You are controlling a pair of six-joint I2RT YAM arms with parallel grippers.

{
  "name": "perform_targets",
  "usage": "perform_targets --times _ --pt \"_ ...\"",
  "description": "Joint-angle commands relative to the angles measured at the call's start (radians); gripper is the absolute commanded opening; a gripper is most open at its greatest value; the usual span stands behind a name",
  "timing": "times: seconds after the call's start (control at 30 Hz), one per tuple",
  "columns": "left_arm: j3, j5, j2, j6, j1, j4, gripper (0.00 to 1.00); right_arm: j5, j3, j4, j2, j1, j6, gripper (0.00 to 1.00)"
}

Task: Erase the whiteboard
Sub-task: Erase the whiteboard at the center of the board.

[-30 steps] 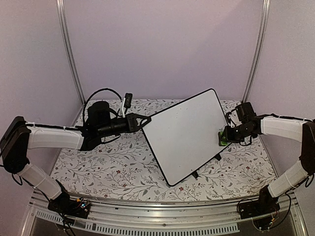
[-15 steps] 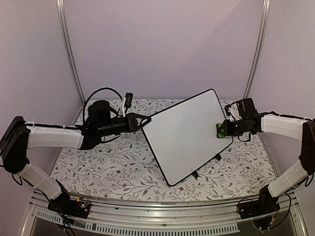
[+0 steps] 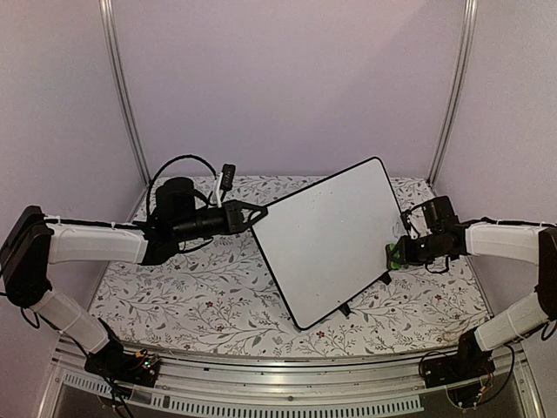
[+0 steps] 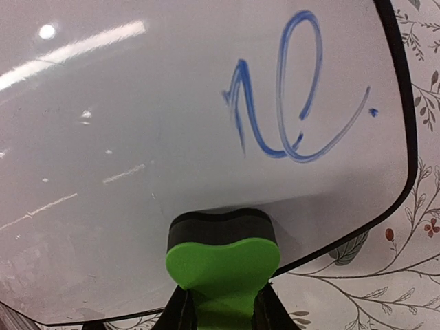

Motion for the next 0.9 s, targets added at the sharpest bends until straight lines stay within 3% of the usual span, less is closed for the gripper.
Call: perform_targets --times 0.0,0.33,0.7,0.87 --pt "0.010 0.081 0.001 0.046 -0.007 -0.031 0.00 0.010 0.088 0.008 0.033 -0.016 0.018 0.00" --pt "0.007 0.074 -0.001 0.054 -0.007 -0.037 0.00 0.013 0.210 -0.009 0.094 -0.054 0.012 0.00" --pt "0.008 0.080 0.005 0.054 -0.006 -0.031 0.00 0.010 0.015 0.035 0.052 -0.053 0.039 0.00" --pt "0.008 0.085 0.011 0.050 -0.007 -0.027 0.00 0.008 0.006 0.049 0.053 -0.056 0.052 0.00"
